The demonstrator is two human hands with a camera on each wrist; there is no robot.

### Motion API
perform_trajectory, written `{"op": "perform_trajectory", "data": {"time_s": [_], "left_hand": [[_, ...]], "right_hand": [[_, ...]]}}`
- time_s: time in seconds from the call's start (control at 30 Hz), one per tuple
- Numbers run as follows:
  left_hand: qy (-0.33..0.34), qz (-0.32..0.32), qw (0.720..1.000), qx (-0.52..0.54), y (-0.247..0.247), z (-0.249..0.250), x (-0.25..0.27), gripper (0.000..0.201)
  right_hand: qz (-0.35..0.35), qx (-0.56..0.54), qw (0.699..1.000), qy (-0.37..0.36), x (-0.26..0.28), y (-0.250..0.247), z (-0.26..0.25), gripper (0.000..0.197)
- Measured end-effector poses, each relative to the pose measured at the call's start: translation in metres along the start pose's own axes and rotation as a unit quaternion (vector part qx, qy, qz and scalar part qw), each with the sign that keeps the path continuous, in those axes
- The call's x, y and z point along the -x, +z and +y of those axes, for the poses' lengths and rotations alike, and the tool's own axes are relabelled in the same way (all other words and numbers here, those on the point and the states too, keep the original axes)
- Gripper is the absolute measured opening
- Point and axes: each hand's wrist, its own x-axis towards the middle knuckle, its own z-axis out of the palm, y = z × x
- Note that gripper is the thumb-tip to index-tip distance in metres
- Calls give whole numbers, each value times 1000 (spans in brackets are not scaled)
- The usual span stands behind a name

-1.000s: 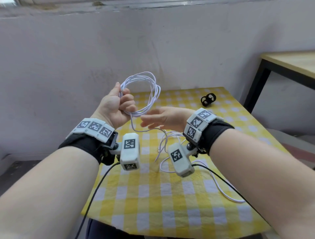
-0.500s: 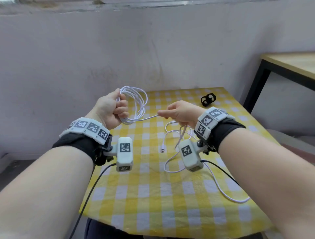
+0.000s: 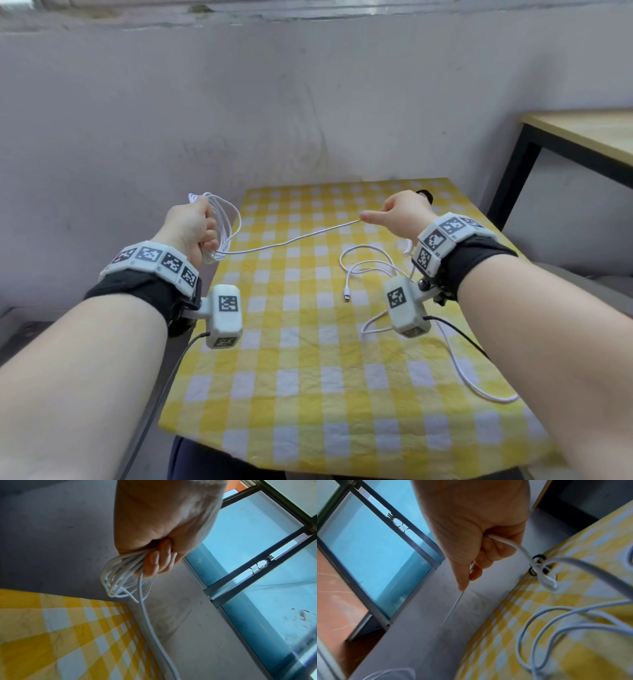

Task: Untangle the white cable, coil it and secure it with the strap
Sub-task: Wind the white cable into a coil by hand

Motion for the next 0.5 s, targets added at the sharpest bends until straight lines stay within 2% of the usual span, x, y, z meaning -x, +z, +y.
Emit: {"op": "perform_trajectory", "data": {"time_s": [0.07,0.13,0.2,0.3,0.4,0.5], "left_hand": [[23,4,999,-44,8,-1,5,38],[46,-22,994,-97,21,-1,13,31],[60,-83,987,-121,36,0,23,19],[69,-175,974,-126,55,-1,36,13],[90,-227,955,-168,68,-3,45,16],[99,-231,944,-215,74,-3,45,21]], "right_hand": [[-1,-8,999,-37,3,2,-10,36],[-25,-35,996,-77,9,6,-25,29],[-72,-72,988,-114,15,12,-39,26],[-130,-110,972,-165,23,21,-56,26],[-143,-135,958,-209,25,25,-65,29],[-164,-175,946,-219,24,23,-67,15]]}}
